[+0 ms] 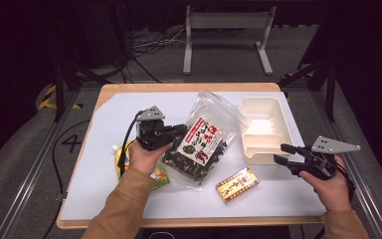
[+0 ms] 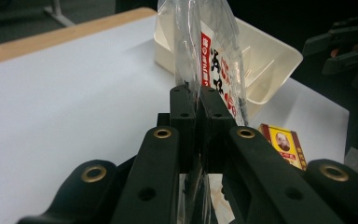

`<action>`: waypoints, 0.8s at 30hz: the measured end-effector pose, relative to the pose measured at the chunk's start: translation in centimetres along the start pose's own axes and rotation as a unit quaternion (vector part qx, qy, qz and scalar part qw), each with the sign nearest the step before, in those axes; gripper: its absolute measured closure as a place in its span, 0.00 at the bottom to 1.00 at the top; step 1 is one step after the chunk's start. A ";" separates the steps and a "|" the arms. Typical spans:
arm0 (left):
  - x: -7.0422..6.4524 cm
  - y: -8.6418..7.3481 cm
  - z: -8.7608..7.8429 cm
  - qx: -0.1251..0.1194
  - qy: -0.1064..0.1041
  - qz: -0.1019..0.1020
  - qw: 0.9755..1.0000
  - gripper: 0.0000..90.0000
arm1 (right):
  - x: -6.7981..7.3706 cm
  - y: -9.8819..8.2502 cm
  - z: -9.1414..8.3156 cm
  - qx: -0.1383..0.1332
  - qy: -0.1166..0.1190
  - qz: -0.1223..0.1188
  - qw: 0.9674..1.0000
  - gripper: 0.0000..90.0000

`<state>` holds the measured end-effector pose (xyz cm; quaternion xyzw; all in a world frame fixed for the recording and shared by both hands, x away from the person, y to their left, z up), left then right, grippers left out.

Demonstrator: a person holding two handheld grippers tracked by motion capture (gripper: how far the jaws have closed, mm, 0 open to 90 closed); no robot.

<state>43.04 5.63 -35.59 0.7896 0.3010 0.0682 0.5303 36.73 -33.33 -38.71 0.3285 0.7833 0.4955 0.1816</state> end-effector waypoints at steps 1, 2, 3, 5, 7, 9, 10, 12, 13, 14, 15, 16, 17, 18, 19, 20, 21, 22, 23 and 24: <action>-0.1 0.1 -0.3 -0.007 -0.001 0.007 1.000 0.96 | 0.1 0.1 0.1 0.000 0.001 0.000 1.000 0.52; -0.2 0.2 -0.5 -0.016 -0.002 0.010 1.000 0.96 | 0.2 0.1 0.1 0.001 0.003 0.001 1.000 0.52; -0.2 0.3 -0.8 -0.021 -0.001 0.018 1.000 0.96 | 0.4 0.2 0.2 0.002 0.004 0.001 1.000 0.52; -0.3 0.4 -1.2 -0.033 -0.006 0.020 0.999 0.96 | 0.6 0.3 0.4 0.002 0.007 0.002 1.000 0.52; -0.3 0.4 -1.7 -0.042 -0.009 0.023 0.999 0.96 | 0.9 0.4 0.5 0.002 0.010 0.004 1.000 0.52; -0.4 0.4 -2.0 -0.047 -0.008 0.030 0.998 0.96 | 1.2 0.6 0.8 0.001 0.013 0.007 1.000 0.52; -0.4 0.4 -2.1 -0.051 -0.009 0.032 0.998 0.96 | 1.3 0.7 0.9 0.002 0.014 0.006 1.000 0.52; -0.4 0.5 -2.3 -0.056 -0.010 0.035 0.998 0.96 | 1.6 0.9 1.2 0.007 0.016 0.004 1.000 0.52; -0.4 0.5 -2.3 -0.056 -0.010 0.035 0.998 0.96 | 1.6 0.9 1.2 0.007 0.016 0.004 1.000 0.52; -0.4 0.5 -2.4 -0.057 -0.011 0.035 0.998 0.96 | 2.0 1.4 1.6 0.008 0.023 0.002 1.000 0.52; -0.4 0.5 -2.4 -0.058 -0.012 0.034 0.998 0.96 | 2.0 1.4 1.6 0.008 0.023 0.002 1.000 0.52; -0.4 0.5 -2.4 -0.059 -0.014 0.032 0.998 0.96 | 2.0 1.7 1.7 0.007 0.025 0.001 1.000 0.52; -0.5 0.5 -2.5 -0.061 -0.015 0.030 0.998 0.96 | 2.1 2.0 1.9 0.006 0.027 0.001 1.000 0.52; -0.4 0.6 -2.5 -0.062 -0.015 0.035 0.997 0.96 | 2.2 2.3 2.1 0.005 0.031 0.004 1.000 0.52; -0.5 0.6 -2.6 -0.063 -0.016 0.034 0.997 0.96 | 2.3 2.6 2.3 0.005 0.036 0.005 0.999 0.52; -0.6 0.6 -2.7 -0.065 -0.017 0.034 0.997 0.96 | 2.4 2.9 2.7 0.004 0.040 0.008 0.999 0.52; -0.6 0.6 -2.7 -0.065 -0.017 0.034 0.997 0.96 | 2.4 2.9 2.7 0.004 0.040 0.008 0.999 0.52; -0.8 0.7 -2.9 -0.069 -0.019 0.035 0.997 0.96 | 2.4 3.2 2.9 0.004 0.044 0.009 0.999 0.52; -0.8 0.7 -3.0 -0.071 -0.019 0.037 0.997 0.96 | 2.6 4.0 3.6 0.000 0.052 0.012 0.999 0.51; -0.9 0.8 -3.1 -0.073 -0.021 0.037 0.996 0.96 | 2.6 4.3 3.8 -0.002 0.055 0.014 0.998 0.51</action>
Point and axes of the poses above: each handheld gripper's, and its own axes: z roughly forward along the jaws, y roughly out of its top, x roughly to its left, the point moved 5 cm from there along z, roughly forward along the jaws, and after that the axes turned 1 degree about x, right-handed, at the moved point
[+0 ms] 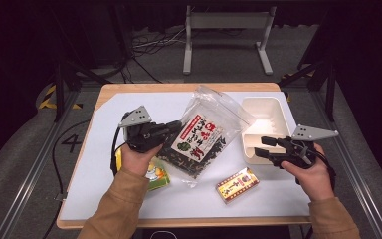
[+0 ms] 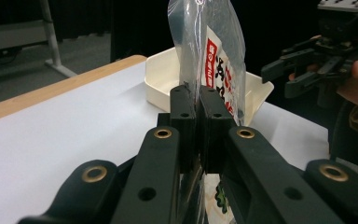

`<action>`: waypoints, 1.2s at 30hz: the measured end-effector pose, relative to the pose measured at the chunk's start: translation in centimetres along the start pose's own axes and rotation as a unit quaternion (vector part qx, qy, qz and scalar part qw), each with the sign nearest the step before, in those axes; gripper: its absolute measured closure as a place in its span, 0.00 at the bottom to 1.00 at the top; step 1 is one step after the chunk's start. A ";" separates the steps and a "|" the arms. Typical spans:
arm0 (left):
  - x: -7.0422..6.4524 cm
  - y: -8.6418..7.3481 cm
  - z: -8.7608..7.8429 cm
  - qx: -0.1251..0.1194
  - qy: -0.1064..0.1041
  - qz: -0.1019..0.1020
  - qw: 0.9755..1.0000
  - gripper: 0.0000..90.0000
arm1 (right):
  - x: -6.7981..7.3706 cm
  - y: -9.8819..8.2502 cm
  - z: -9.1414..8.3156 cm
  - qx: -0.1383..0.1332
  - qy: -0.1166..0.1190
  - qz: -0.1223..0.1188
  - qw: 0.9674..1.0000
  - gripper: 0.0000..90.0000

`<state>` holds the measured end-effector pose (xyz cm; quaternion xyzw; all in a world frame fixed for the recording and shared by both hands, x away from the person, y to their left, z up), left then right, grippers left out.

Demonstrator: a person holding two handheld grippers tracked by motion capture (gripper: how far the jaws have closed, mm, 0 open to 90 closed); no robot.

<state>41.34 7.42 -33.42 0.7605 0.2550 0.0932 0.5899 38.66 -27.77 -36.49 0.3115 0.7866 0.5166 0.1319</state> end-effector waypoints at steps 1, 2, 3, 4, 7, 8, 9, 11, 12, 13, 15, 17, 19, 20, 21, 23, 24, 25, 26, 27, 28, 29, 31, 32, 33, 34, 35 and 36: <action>-0.1 0.0 -0.1 -0.002 -0.002 -0.003 1.000 0.96 | 0.0 0.3 0.3 -0.001 0.002 0.002 1.000 0.51; -0.1 0.1 -0.1 -0.005 -0.003 -0.002 1.000 0.96 | 0.0 0.6 0.6 -0.001 0.002 0.001 1.000 0.51; -0.1 0.1 -0.2 -0.007 -0.005 -0.002 1.000 0.96 | 0.0 0.8 0.9 0.002 0.001 -0.002 1.000 0.51; -0.1 0.1 -0.3 -0.006 -0.003 0.001 1.000 0.96 | 0.0 1.0 1.2 0.004 0.002 -0.001 1.000 0.51; -0.3 0.0 -0.4 -0.008 0.000 0.006 1.000 0.96 | 0.1 1.4 2.1 0.004 0.013 0.005 1.000 0.51; -0.3 0.0 -0.5 -0.009 0.003 0.008 1.000 0.96 | 0.2 1.5 2.3 0.004 0.015 0.005 1.000 0.51; -0.4 0.0 -0.7 -0.013 0.003 0.010 1.000 0.96 | 0.3 1.6 2.6 0.004 0.019 0.005 1.000 0.51; -0.4 0.1 -1.0 -0.018 0.005 0.010 1.000 0.96 | 0.6 1.9 3.3 -0.001 0.032 0.009 0.999 0.50; -0.4 0.1 -1.2 -0.023 0.004 0.009 1.000 0.96 | 0.7 2.0 3.6 -0.003 0.037 0.010 0.999 0.50; -0.4 0.1 -1.4 -0.025 0.005 0.010 1.000 0.96 | 0.9 2.2 4.0 -0.007 0.043 0.010 0.999 0.49; -0.5 0.1 -1.6 -0.027 0.005 0.010 1.000 0.96 | 1.0 2.3 4.2 -0.009 0.046 0.010 0.999 0.49; -0.5 0.0 -1.9 -0.033 0.009 0.012 0.999 0.96 | 1.5 2.7 5.2 -0.015 0.058 0.007 0.998 0.48; -0.6 -0.2 -2.2 -0.039 0.012 0.013 0.999 0.96 | 1.8 3.0 5.8 -0.021 0.069 0.011 0.997 0.49; -0.7 -0.3 -2.4 -0.048 0.011 0.016 0.999 0.96 | 2.0 3.1 6.1 -0.024 0.075 0.013 0.997 0.49; -0.8 -0.4 -2.5 -0.049 0.010 0.016 0.999 0.96 | 2.2 3.3 6.6 -0.027 0.087 0.017 0.996 0.49; -1.0 -0.5 -2.7 -0.051 0.010 0.018 0.998 0.96 | 2.6 3.5 7.2 -0.029 0.099 0.016 0.995 0.50; -1.0 -0.5 -2.8 -0.053 0.010 0.020 0.998 0.96 | 2.8 3.6 7.5 -0.030 0.103 0.014 0.994 0.51; -1.1 -0.6 -2.8 -0.053 0.010 0.018 0.998 0.96 | 3.0 3.7 7.8 -0.031 0.108 0.009 0.994 0.52; -1.2 -0.6 -2.9 -0.053 0.010 0.018 0.998 0.96 | 3.2 3.8 8.0 -0.032 0.110 0.006 0.993 0.53; -1.1 -0.7 -3.0 -0.054 0.010 0.018 0.998 0.96 | 3.4 3.9 8.2 -0.032 0.112 0.005 0.993 0.54; -1.1 -0.7 -3.2 -0.056 0.011 0.014 0.998 0.96 | 3.5 4.0 8.4 -0.032 0.113 0.002 0.993 0.57; -1.1 -0.7 -3.3 -0.058 0.009 0.012 0.998 0.96 | 3.6 4.1 8.5 -0.034 0.117 0.001 0.993 0.59; -1.0 -0.8 -3.5 -0.062 0.010 0.007 0.998 0.96 | 3.7 4.2 8.6 -0.037 0.122 0.002 0.992 0.63; -0.9 -0.9 -3.6 -0.062 0.011 0.007 0.998 0.96 | 3.7 4.3 8.6 -0.040 0.127 0.004 0.991 0.66; -0.9 -0.9 -3.6 -0.063 0.011 0.006 0.998 0.96 | 3.7 4.4 8.5 -0.043 0.130 0.005 0.991 0.69; -0.8 -1.0 -3.7 -0.064 0.010 0.005 0.998 0.96 | 3.8 4.5 8.5 -0.047 0.132 0.005 0.990 0.73; -0.8 -1.0 -3.7 -0.065 0.011 0.004 0.998 0.96 | 3.8 4.7 8.3 -0.052 0.134 0.003 0.990 0.76; -0.8 -1.1 -3.7 -0.064 0.010 0.000 0.998 0.96 | 3.8 4.8 8.3 -0.054 0.135 0.003 0.989 0.78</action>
Point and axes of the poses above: each handheld gripper's, and its own axes: z roughly forward along the jaws, y roughly out of its top, x roughly to its left, the point moved 5 cm from there along z, roughly forward along the jaws, and after that the axes turned 1 degree about x, right-handed, at the moved point
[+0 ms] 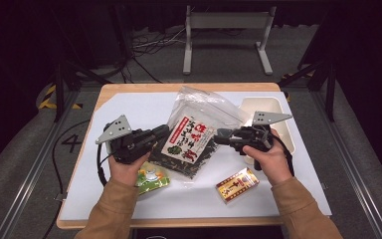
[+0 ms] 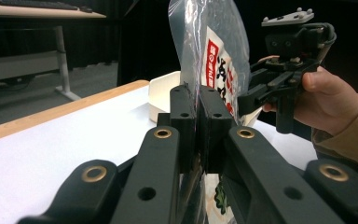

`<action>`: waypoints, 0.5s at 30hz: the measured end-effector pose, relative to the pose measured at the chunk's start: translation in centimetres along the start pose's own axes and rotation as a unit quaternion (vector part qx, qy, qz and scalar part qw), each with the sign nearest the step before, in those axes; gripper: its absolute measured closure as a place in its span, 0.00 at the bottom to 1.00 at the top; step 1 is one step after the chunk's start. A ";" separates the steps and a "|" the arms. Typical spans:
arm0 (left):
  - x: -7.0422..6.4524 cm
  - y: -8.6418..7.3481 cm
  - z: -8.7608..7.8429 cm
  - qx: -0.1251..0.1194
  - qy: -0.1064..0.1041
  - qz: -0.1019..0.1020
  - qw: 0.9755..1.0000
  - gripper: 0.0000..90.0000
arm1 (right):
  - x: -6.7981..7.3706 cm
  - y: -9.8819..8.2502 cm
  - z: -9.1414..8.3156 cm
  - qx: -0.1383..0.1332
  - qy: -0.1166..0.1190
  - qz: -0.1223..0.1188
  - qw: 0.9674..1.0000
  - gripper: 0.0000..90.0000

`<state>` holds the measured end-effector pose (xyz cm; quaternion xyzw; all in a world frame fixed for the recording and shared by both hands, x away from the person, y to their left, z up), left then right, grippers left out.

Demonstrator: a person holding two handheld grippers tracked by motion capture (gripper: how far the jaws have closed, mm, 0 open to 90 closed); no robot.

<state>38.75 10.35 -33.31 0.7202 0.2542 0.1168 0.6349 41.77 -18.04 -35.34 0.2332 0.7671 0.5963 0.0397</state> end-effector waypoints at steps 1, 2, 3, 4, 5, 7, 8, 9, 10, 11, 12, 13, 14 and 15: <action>0.1 0.0 0.0 -0.001 0.000 -0.001 1.000 0.96 | 0.1 0.1 -0.1 0.000 0.001 -0.002 1.000 0.80; 0.1 -0.1 0.0 -0.002 0.001 -0.002 1.000 0.96 | 0.1 0.2 -0.1 0.001 0.001 -0.002 1.000 0.82; 0.2 -0.1 0.0 -0.001 0.000 -0.004 1.000 0.96 | 0.2 0.3 -0.2 0.001 0.001 -0.002 1.000 0.84; 0.2 -0.2 -0.1 -0.001 -0.001 -0.007 1.000 0.96 | 0.3 0.4 -0.3 0.002 0.001 -0.001 1.000 0.85; 0.3 -0.2 -0.1 -0.002 -0.001 -0.008 1.000 0.96 | 0.4 0.5 -0.4 0.003 0.001 -0.002 1.000 0.87; 0.4 -0.2 -0.1 -0.002 0.000 -0.007 1.000 0.96 | 0.5 0.6 -0.4 0.004 0.001 -0.003 1.000 0.88; 0.5 -0.3 -0.1 -0.003 0.000 -0.008 1.000 0.96 | 0.6 0.8 -0.5 0.003 0.000 -0.003 1.000 0.89; 0.5 -0.3 -0.1 -0.003 0.001 -0.007 1.000 0.95 | 0.7 0.9 -0.6 0.003 0.001 0.000 1.000 0.90; 0.5 -0.4 -0.1 -0.002 0.000 -0.010 1.000 0.95 | 0.8 1.1 -0.7 0.003 0.003 0.004 1.000 0.91; 0.6 -0.4 -0.1 -0.001 0.000 -0.010 1.000 0.95 | 0.9 1.2 -0.8 0.004 0.005 0.007 1.000 0.92; 0.6 -0.4 0.0 -0.001 -0.001 -0.011 1.000 0.95 | 1.0 1.4 -0.8 0.006 0.002 0.007 1.000 0.92; 0.6 -0.4 0.0 -0.002 -0.001 -0.011 1.000 0.95 | 1.0 1.5 -0.9 0.006 0.001 0.007 1.000 0.92; 0.7 -0.4 0.1 -0.002 -0.001 -0.010 1.000 0.95 | 1.1 1.5 -1.0 0.007 0.000 0.007 1.000 0.93; 0.6 -0.5 0.1 -0.001 -0.002 -0.011 1.000 0.95 | 1.1 1.7 -1.1 0.008 -0.001 0.007 1.000 0.93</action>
Point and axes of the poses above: each handheld gripper's, and its own axes: z roughly forward along the jaws, y roughly out of its top, x roughly to its left, the point moved 5 cm from there along z, roughly forward along the jaws, and after that the axes turned 1 degree about x, right-handed, at the moved point
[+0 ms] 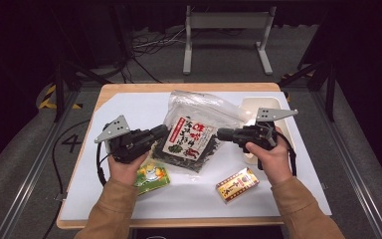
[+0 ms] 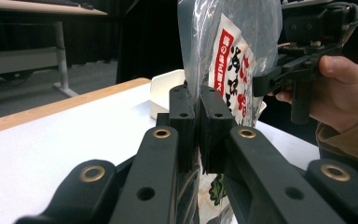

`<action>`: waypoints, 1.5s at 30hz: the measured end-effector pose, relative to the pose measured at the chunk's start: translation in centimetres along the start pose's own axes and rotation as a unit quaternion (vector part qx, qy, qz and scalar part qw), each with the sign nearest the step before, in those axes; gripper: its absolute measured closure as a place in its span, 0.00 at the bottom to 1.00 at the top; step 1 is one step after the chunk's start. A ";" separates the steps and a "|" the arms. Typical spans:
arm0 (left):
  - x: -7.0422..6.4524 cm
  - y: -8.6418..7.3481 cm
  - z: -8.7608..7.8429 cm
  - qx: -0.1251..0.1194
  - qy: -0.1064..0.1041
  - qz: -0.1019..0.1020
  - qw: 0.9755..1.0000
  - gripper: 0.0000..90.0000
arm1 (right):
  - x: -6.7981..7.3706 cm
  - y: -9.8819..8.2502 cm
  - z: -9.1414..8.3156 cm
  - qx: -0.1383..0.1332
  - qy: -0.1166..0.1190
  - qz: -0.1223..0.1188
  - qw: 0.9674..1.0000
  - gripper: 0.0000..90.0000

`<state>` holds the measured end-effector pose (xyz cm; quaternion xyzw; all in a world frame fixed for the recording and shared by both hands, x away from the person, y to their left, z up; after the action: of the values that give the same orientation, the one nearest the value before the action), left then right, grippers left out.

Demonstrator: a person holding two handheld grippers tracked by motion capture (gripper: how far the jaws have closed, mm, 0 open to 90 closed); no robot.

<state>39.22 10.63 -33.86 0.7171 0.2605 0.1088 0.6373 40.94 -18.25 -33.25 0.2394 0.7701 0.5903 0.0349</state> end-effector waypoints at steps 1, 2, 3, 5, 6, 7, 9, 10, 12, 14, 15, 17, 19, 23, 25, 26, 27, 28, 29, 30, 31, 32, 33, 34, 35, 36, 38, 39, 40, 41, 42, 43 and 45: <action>0.0 0.0 0.0 0.000 -0.001 0.001 1.000 0.95 | 0.0 0.1 -0.1 0.000 -0.001 0.001 1.000 0.93; 0.0 0.0 0.1 0.000 -0.002 0.001 1.000 0.95 | 0.1 0.2 -0.2 0.000 -0.002 0.001 1.000 0.93; 0.0 0.0 0.1 -0.001 -0.002 -0.001 1.000 0.95 | 0.1 0.3 -0.3 0.001 -0.004 0.001 1.000 0.93; 0.0 0.0 0.1 0.001 -0.006 -0.003 1.000 0.94 | 0.2 0.5 -0.4 0.000 -0.006 0.002 1.000 0.93; 0.1 0.0 0.1 0.001 -0.006 -0.001 1.000 0.93 | 0.3 0.6 -0.5 0.001 -0.008 0.002 1.000 0.94; 0.1 -0.1 0.2 0.002 -0.009 -0.001 1.000 0.92 | 0.3 0.7 -0.5 0.002 -0.009 0.003 1.000 0.94; 0.1 -0.1 0.2 0.003 -0.014 0.001 1.000 0.89 | 0.4 1.0 -0.7 0.002 -0.012 0.001 1.000 0.94; 0.1 -0.2 0.2 0.005 -0.015 0.002 1.000 0.88 | 0.5 1.1 -0.9 0.001 -0.013 -0.001 1.000 0.94; 0.3 -0.3 0.2 0.008 -0.011 0.006 1.000 0.84 | 0.6 1.3 -1.0 0.003 -0.015 -0.003 1.000 0.94; 0.4 -0.4 0.2 0.007 -0.011 0.002 1.000 0.79 | 0.6 1.5 -1.2 0.008 -0.021 -0.007 1.000 0.94; 0.6 -0.4 0.1 0.006 -0.012 0.001 1.000 0.76 | 0.6 1.6 -1.3 0.009 -0.024 -0.009 1.000 0.94; 0.8 -0.5 0.0 0.005 -0.013 -0.004 1.000 0.71 | 0.6 1.8 -1.6 0.013 -0.035 -0.011 0.999 0.94; 1.0 -0.6 -0.1 0.007 -0.009 -0.007 1.000 0.68 | 0.4 2.0 -1.9 0.015 -0.044 -0.013 0.999 0.94; 1.2 -0.7 -0.1 0.014 -0.002 -0.008 1.000 0.64 | 0.3 2.4 -2.6 0.013 -0.056 -0.019 0.998 0.94; 1.3 -0.8 -0.1 0.019 0.001 -0.009 1.000 0.63 | 0.3 2.7 -3.0 0.011 -0.062 -0.023 0.998 0.94; 1.4 -0.9 -0.1 0.021 0.003 -0.007 1.000 0.63 | 0.3 2.8 -3.3 0.010 -0.065 -0.024 0.998 0.94; 1.4 -0.9 -0.2 0.023 0.004 -0.009 1.000 0.62 | 0.3 3.0 -3.5 0.009 -0.068 -0.024 0.997 0.94; 1.4 -1.0 -0.2 0.024 0.005 -0.009 1.000 0.62 | 0.2 3.1 -3.7 0.009 -0.072 -0.025 0.997 0.94; 1.4 -1.0 -0.2 0.025 0.006 -0.009 1.000 0.62 | 0.1 3.3 -3.9 0.008 -0.077 -0.025 0.997 0.94; 1.4 -1.0 -0.2 0.026 0.007 -0.009 1.000 0.62 | 0.1 3.4 -4.2 0.008 -0.081 -0.025 0.996 0.94; 1.5 -1.1 -0.2 0.026 0.008 -0.010 1.000 0.62 | 0.0 3.6 -4.4 0.008 -0.087 -0.025 0.996 0.94; 1.5 -1.1 -0.2 0.027 0.009 -0.010 1.000 0.62 | -0.1 3.7 -4.6 0.006 -0.090 -0.025 0.996 0.94; 1.5 -1.1 -0.2 0.027 0.009 -0.010 1.000 0.62 | -0.1 3.7 -4.6 0.006 -0.090 -0.025 0.996 0.94; 1.6 -1.1 -0.3 0.028 0.010 -0.009 1.000 0.62 | -0.2 3.9 -4.9 0.004 -0.095 -0.024 0.995 0.94; 1.6 -1.1 -0.3 0.028 0.011 -0.009 1.000 0.61 | -0.3 4.1 -5.2 0.002 -0.099 -0.023 0.995 0.94; 1.6 -1.1 -0.3 0.026 0.011 -0.011 1.000 0.61 | -0.4 4.2 -5.4 0.001 -0.101 -0.023 0.995 0.94; 1.7 -1.1 -0.4 0.026 0.014 -0.007 1.000 0.60 | -0.6 4.6 -5.9 -0.003 -0.108 -0.023 0.994 0.94; 1.7 -1.2 -0.4 0.027 0.014 -0.007 1.000 0.60 | -0.7 4.8 -6.1 -0.004 -0.111 -0.023 0.993 0.94; 1.8 -1.2 -0.4 0.027 0.015 -0.008 1.000 0.60 | -0.8 4.9 -6.3 -0.004 -0.116 -0.024 0.993 0.94; 1.8 -1.2 -0.4 0.026 0.015 -0.008 1.000 0.60 | -0.8 5.1 -6.5 -0.006 -0.119 -0.024 0.993 0.94; 1.8 -1.2 -0.5 0.027 0.016 -0.009 0.999 0.60 | -0.9 5.3 -6.7 -0.007 -0.122 -0.025 0.992 0.94; 1.9 -1.2 -0.5 0.027 0.017 -0.009 0.999 0.60 | -1.0 5.5 -6.9 -0.008 -0.126 -0.025 0.992 0.94; 2.0 -1.2 -0.6 0.027 0.019 -0.010 0.999 0.59 | -1.1 5.8 -7.4 -0.011 -0.130 -0.026 0.991 0.94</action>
<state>40.31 12.19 -35.31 0.7290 0.2824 0.1089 0.6140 41.32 -24.16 -25.90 0.2938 0.7582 0.5616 0.1530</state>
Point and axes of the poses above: each handheld gripper's, and its own axes: z roughly forward along the jaws, y roughly out of its top, x roughly to its left, the point moved 5 cm from there along z, roughly forward along the jaws, and after that the axes turned 1 degree about x, right-handed, at the moved point
